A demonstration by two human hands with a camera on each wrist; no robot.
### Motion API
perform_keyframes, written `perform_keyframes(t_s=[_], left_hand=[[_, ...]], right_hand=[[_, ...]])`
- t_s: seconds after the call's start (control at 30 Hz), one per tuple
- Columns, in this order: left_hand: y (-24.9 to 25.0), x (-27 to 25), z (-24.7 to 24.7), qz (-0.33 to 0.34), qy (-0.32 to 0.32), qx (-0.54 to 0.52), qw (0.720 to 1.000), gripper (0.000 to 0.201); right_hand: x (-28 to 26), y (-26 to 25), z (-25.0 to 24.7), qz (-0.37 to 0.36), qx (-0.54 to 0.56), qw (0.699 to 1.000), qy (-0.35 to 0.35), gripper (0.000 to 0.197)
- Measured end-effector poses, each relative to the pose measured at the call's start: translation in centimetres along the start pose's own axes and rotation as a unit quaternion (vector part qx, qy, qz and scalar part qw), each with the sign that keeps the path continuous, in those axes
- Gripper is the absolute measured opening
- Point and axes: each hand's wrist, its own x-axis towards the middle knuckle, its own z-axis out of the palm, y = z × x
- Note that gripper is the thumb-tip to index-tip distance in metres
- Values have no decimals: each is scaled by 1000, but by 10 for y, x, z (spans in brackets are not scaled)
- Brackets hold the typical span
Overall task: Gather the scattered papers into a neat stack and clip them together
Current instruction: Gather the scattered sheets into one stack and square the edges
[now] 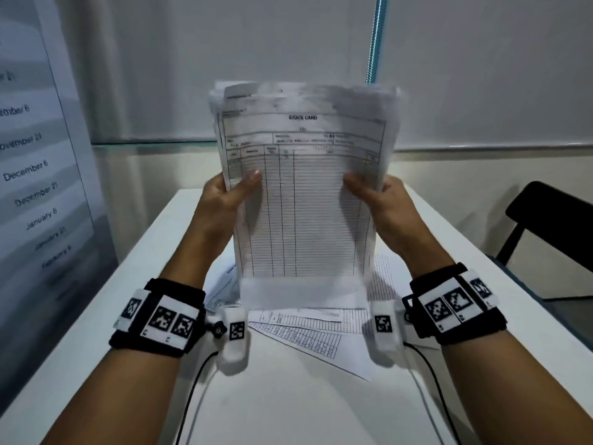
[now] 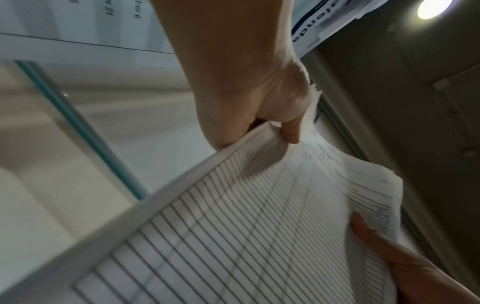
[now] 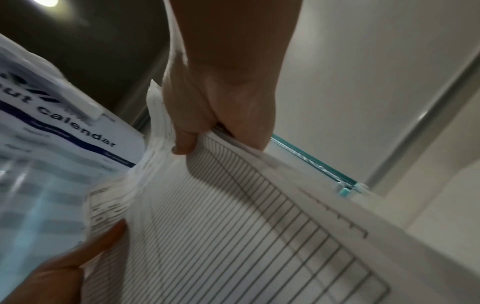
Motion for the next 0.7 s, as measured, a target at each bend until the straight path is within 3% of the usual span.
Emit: perform_keyframes(t_s=[0.07,0.13,0.27,0.37,0.43,0.5,0.57,0.63,0.7], left_hand=[[5,1,4,48,38,15,998,12],[5,2,3,38,29,-4,999,14],[-11,-2,-1,-21,-17,69,997,24],[-6,3,-5,9,34,127,991,3],[7,7,-14,27,79,141,986,8],[21,10,-28,58,138,133,980,20],[34,10,-42,96,182,112,972,18],[47,9,-52,122,223,61,965,11],[56,6,-61,138,259,33,955,24]], right_hand=[[4,-4,3,-35,-16,999,34,27],[5,-3,3,-46,-28,998,23,29],[-1,8,-7,28,-95,994,-47,39],[5,15,-21,82,-132,981,-117,37],[11,25,-31,93,-207,965,-132,25],[16,35,-34,113,-331,925,-152,26],[20,44,-23,121,-454,853,-227,36],[21,52,3,63,-516,805,-285,26],[22,60,37,-47,-537,788,-297,14]])
